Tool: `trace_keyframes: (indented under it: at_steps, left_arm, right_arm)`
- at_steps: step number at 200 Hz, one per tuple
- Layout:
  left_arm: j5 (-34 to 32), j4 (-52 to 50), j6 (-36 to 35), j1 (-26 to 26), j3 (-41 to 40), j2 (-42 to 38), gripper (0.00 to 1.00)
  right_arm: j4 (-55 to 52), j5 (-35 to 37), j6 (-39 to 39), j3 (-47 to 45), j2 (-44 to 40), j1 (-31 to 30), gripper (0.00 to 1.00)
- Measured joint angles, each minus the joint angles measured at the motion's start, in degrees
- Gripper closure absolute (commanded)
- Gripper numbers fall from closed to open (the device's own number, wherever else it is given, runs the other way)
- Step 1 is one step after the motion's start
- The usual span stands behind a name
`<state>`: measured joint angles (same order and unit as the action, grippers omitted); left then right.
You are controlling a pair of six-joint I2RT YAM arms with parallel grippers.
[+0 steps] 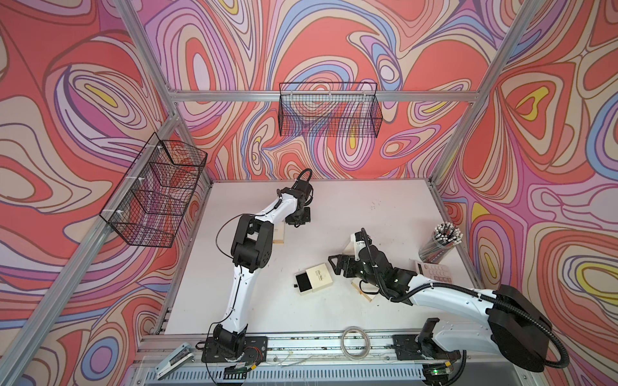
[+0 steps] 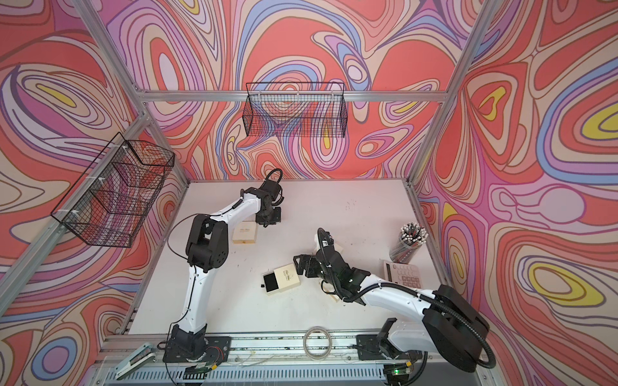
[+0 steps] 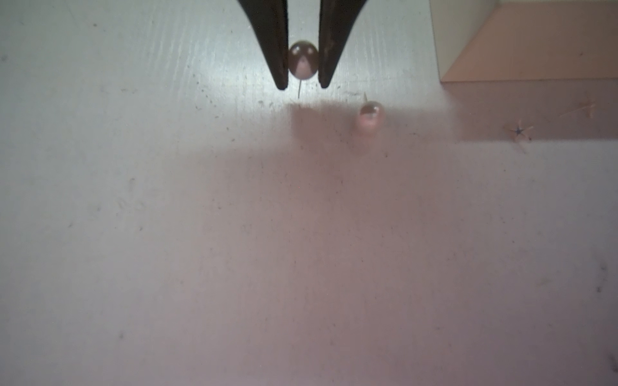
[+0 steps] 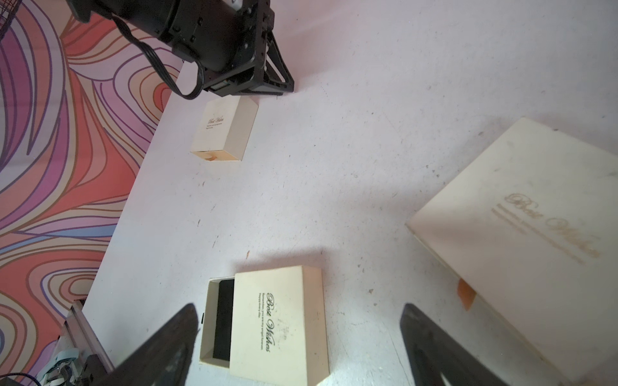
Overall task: Take out the earrings from the drawer-style jewelry box
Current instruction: Place the earring at the center of the board.
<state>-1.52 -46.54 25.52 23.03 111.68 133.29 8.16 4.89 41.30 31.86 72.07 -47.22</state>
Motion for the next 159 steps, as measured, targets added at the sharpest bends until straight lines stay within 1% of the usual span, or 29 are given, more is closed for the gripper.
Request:
trace_keyframes:
  at_steps: [59, 103, 159]
  left_arm:
    - [0.0, -0.13, 0.0, -0.26, 1.62, 0.76, 0.83]
    - [0.0, -0.24, -0.02, -0.37, 2.47, 1.55, 0.8]
    - [0.02, -0.42, -0.02, -0.85, 2.67, 1.86, 0.79]
  right_arm:
    - [-0.02, -0.02, 0.2, 0.07, 0.33, 0.0, 0.03]
    - [-0.2, -0.04, 0.22, 0.09, 0.81, 0.0, 0.03]
    - [-0.52, -0.04, 0.22, 0.31, 0.81, 0.0, 0.03]
